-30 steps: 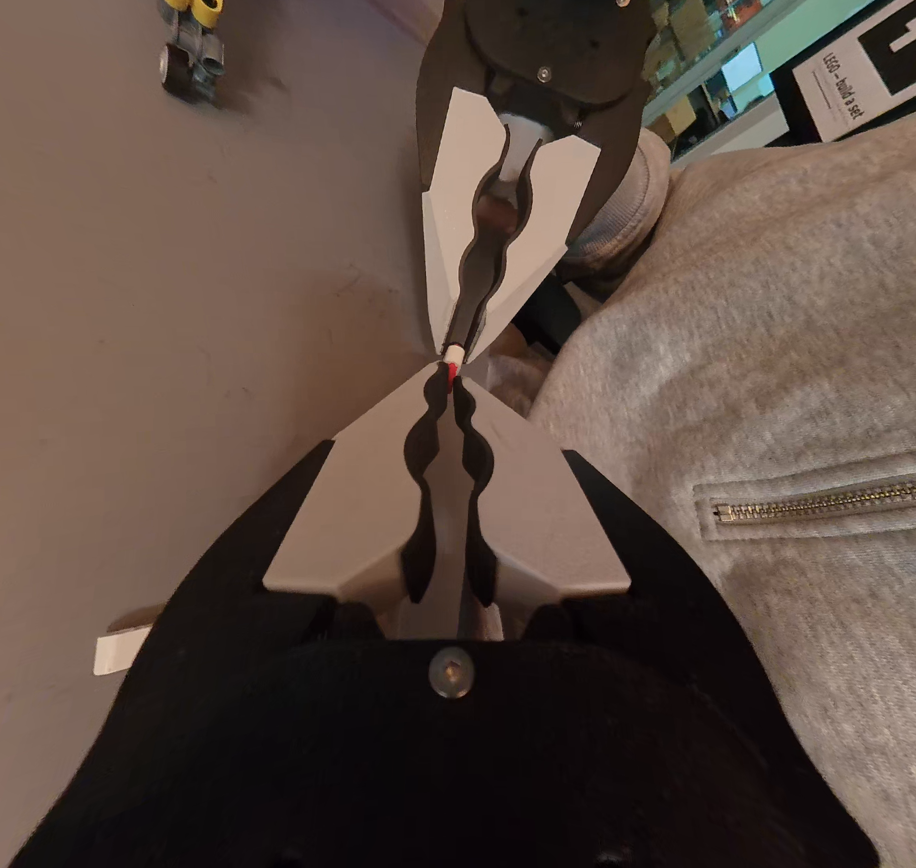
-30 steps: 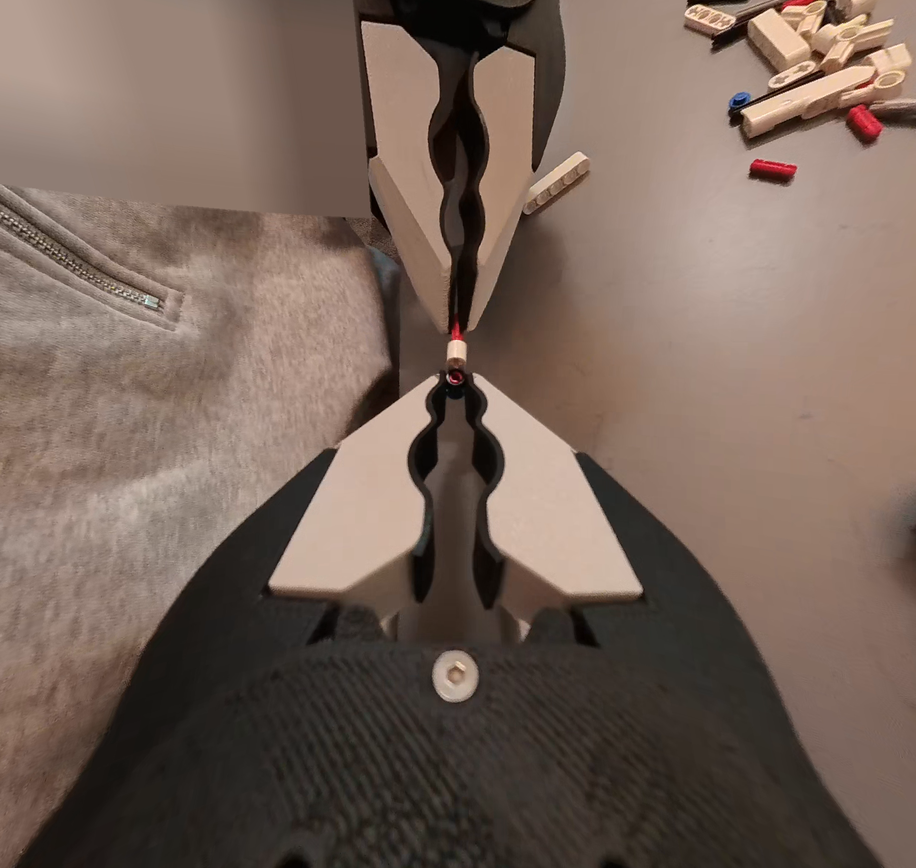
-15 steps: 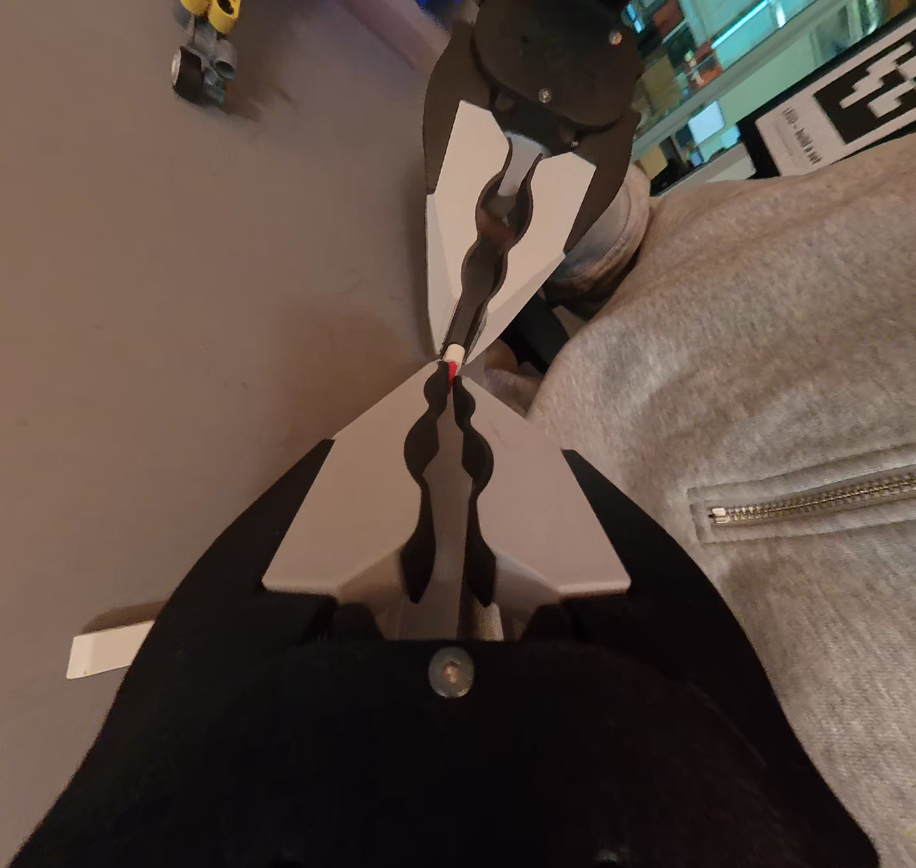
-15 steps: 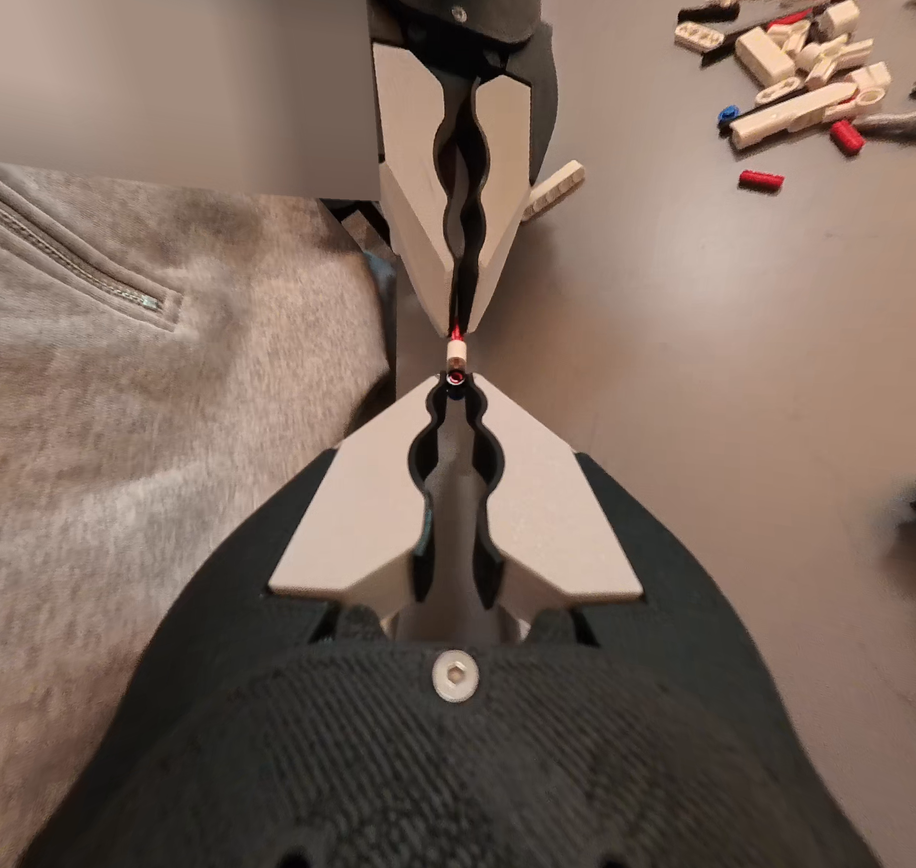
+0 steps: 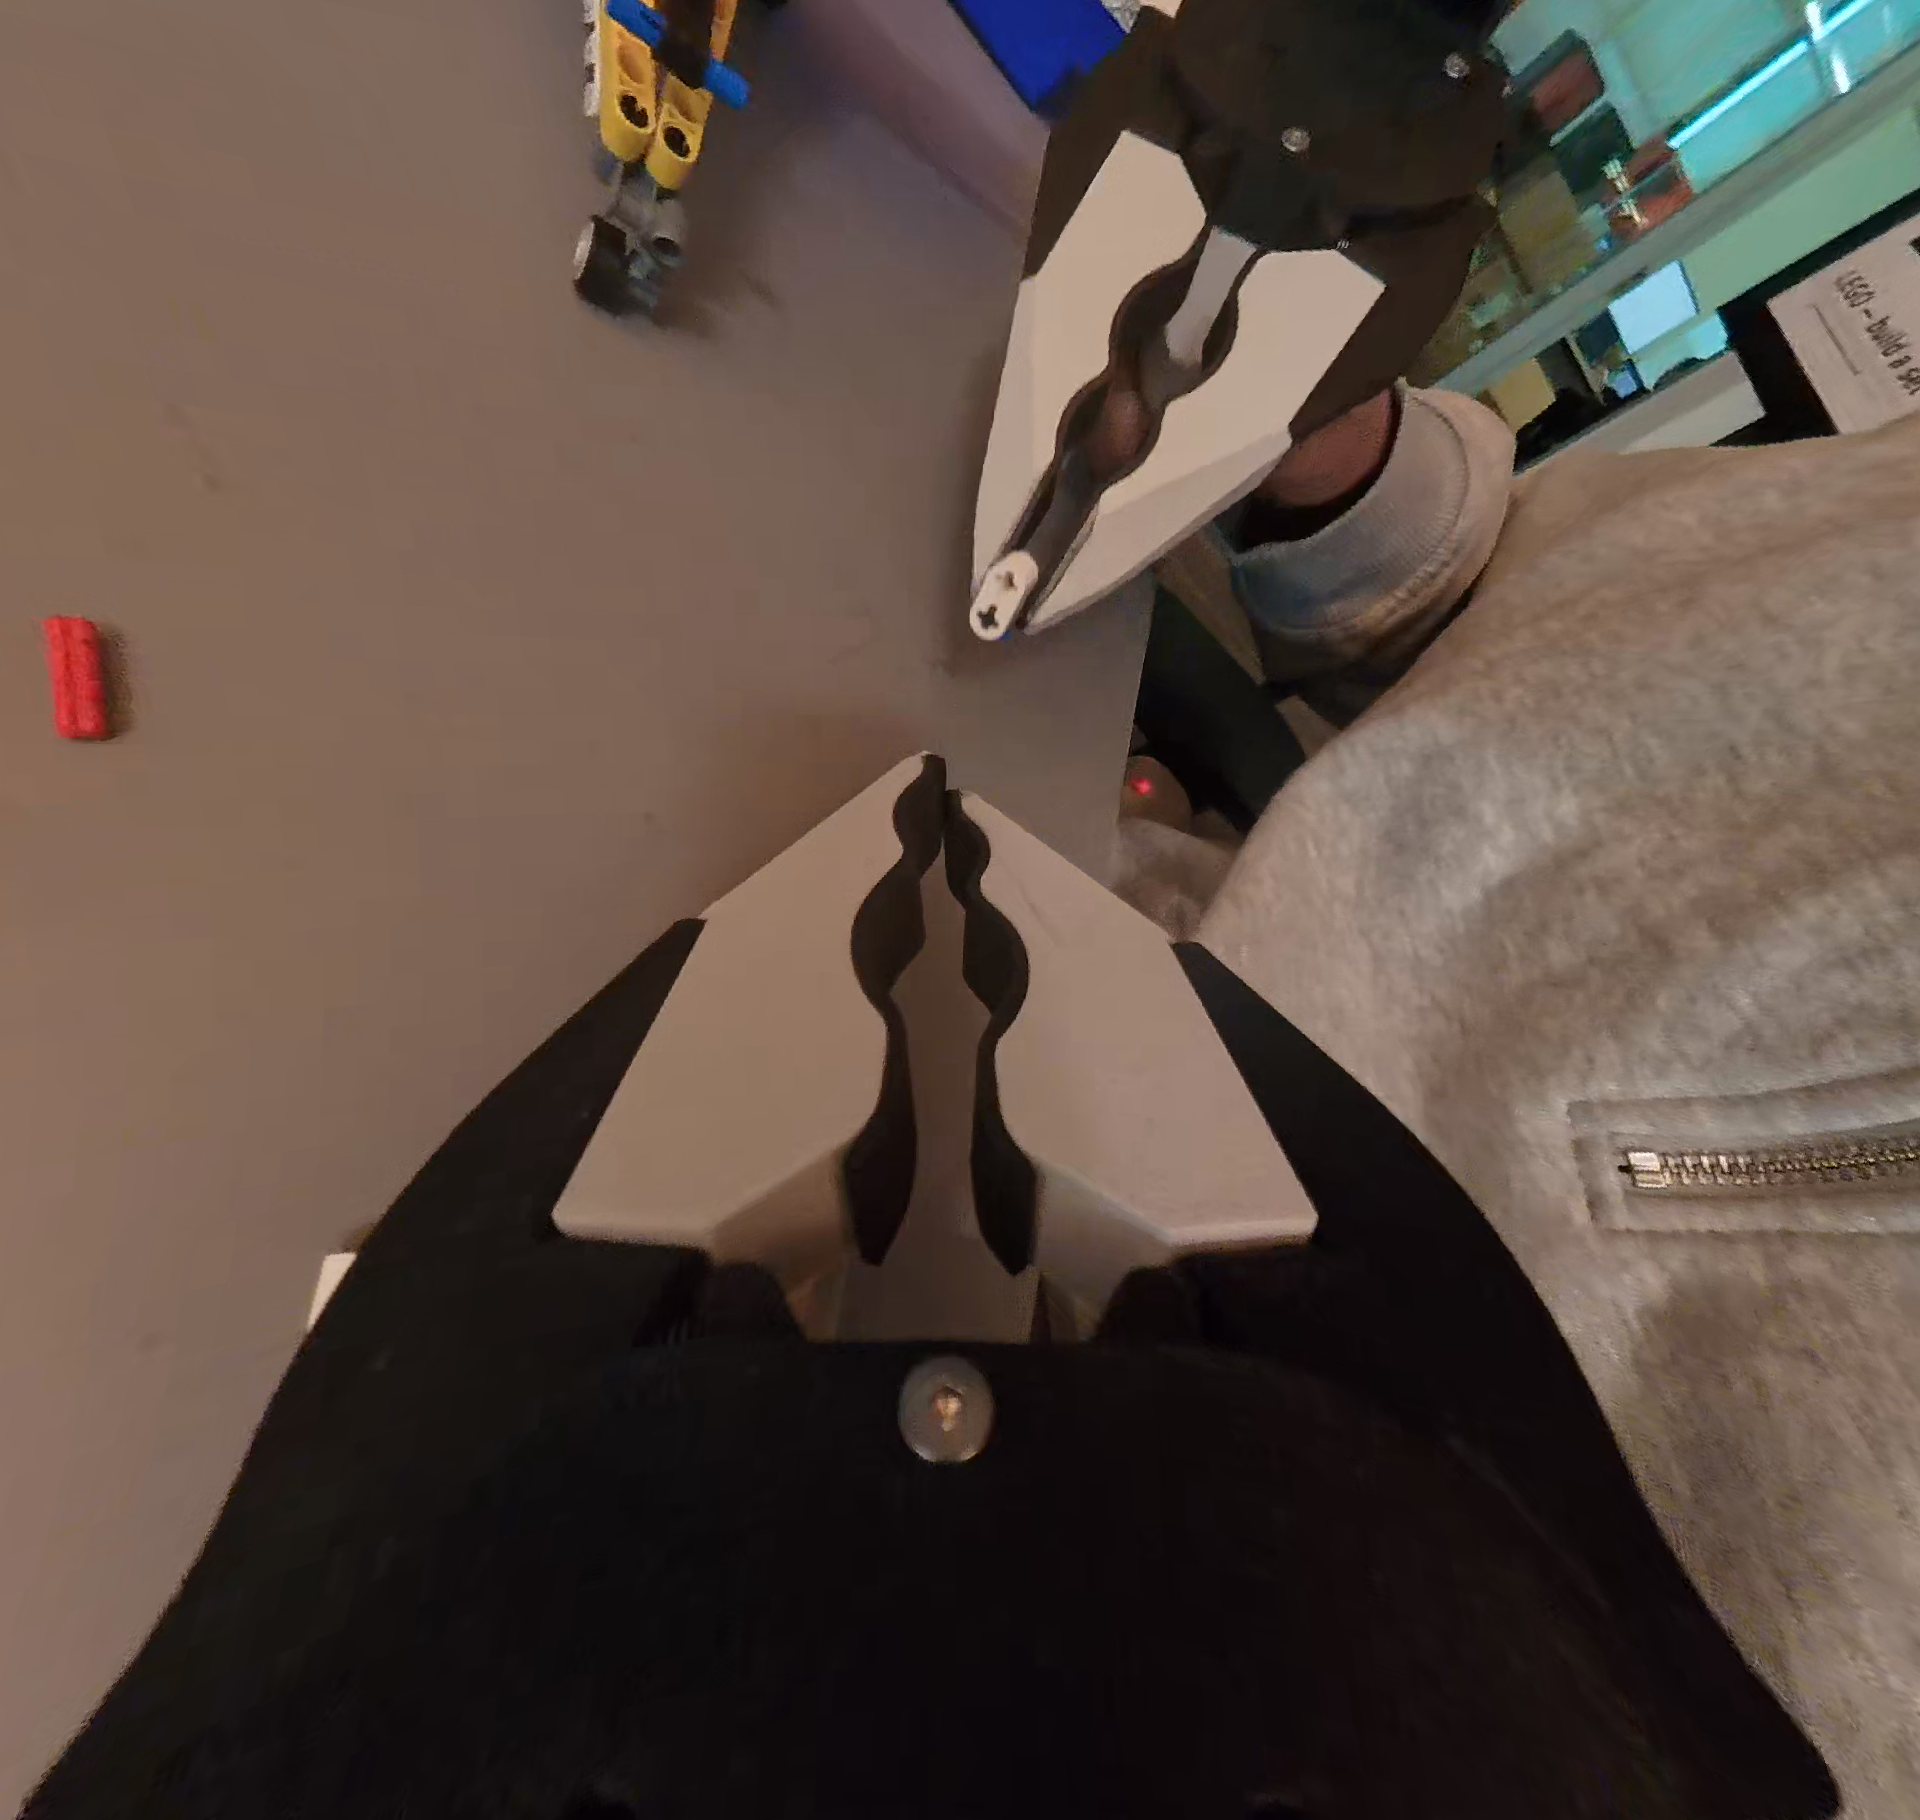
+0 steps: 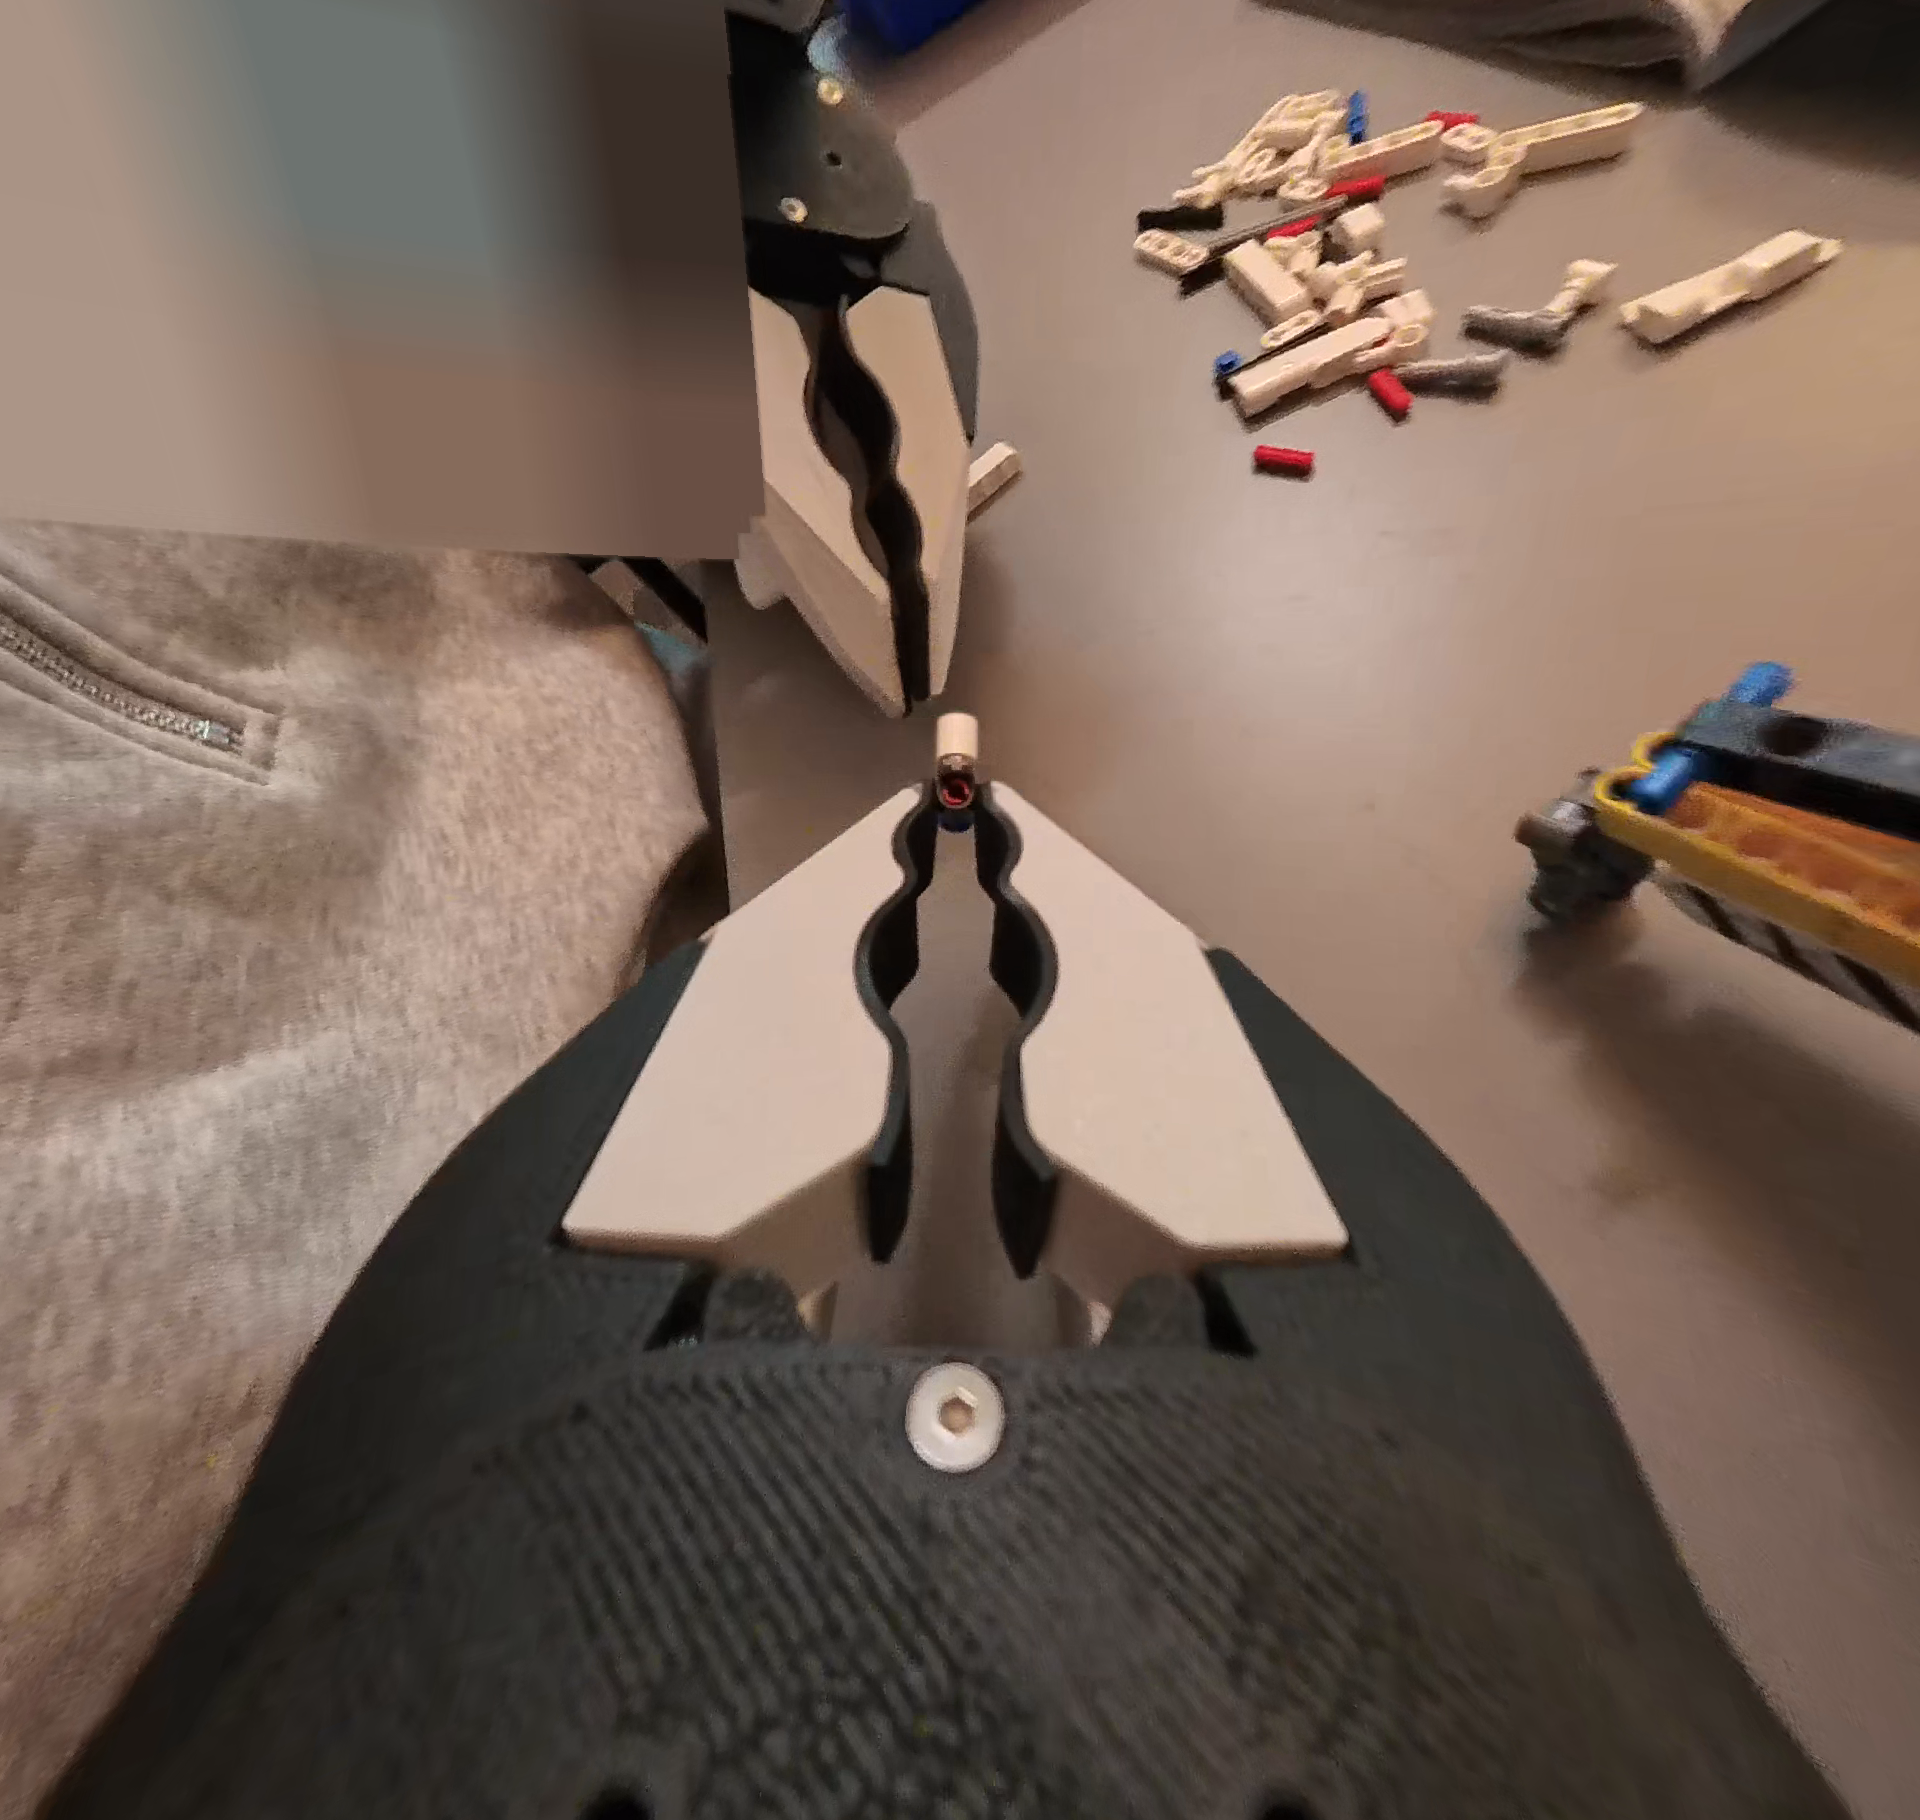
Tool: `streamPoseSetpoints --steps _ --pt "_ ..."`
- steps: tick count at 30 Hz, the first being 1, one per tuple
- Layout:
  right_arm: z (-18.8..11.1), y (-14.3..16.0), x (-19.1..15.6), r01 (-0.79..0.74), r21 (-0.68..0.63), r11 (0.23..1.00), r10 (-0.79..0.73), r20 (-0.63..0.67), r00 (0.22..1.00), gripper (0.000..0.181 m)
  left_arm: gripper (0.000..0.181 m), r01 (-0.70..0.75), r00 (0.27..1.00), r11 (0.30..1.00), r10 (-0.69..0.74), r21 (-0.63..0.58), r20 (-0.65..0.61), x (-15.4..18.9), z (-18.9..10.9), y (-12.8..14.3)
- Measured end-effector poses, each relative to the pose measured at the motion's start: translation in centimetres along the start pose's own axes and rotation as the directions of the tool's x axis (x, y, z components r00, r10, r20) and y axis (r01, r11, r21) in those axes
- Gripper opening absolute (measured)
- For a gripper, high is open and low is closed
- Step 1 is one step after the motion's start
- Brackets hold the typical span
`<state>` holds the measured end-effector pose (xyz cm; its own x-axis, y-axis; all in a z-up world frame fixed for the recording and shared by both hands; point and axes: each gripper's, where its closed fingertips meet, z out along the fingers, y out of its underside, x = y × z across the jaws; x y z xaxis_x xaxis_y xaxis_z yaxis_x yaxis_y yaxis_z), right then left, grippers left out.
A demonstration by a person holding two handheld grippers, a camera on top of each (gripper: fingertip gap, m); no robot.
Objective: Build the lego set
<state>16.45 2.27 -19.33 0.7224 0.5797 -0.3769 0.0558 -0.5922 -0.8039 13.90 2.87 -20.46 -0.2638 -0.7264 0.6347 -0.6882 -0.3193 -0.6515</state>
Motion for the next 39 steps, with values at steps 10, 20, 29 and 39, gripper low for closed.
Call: streamPoseSetpoints --steps 10,20,29,39 --pt "-2.0 -0.8 0.5 -0.028 0.111 0.993 0.036 -0.075 0.997 0.006 0.0 -0.004 1.0 0.999 0.004 0.032 0.002 0.5 0.3 -0.5" --pt "-3.5 -1.3 -1.4 -0.026 0.19 0.981 0.043 -0.087 0.995 0.006 0.0 -0.037 0.999 0.998 0.037 0.041 -0.002 2.4 0.5 -0.1" --pt "-4.7 0.4 -4.9 -0.011 0.235 0.972 0.039 -0.114 0.993 0.006 0.0 -0.064 0.997 0.996 0.062 0.06 0.037 5.5 0.9 2.5" --pt "-7.5 4.1 -6.8 -0.023 0.264 0.964 0.098 -0.276 0.956 0.006 0.0 -0.043 0.998 0.998 0.041 0.054 0.046 9.9 2.9 7.8"
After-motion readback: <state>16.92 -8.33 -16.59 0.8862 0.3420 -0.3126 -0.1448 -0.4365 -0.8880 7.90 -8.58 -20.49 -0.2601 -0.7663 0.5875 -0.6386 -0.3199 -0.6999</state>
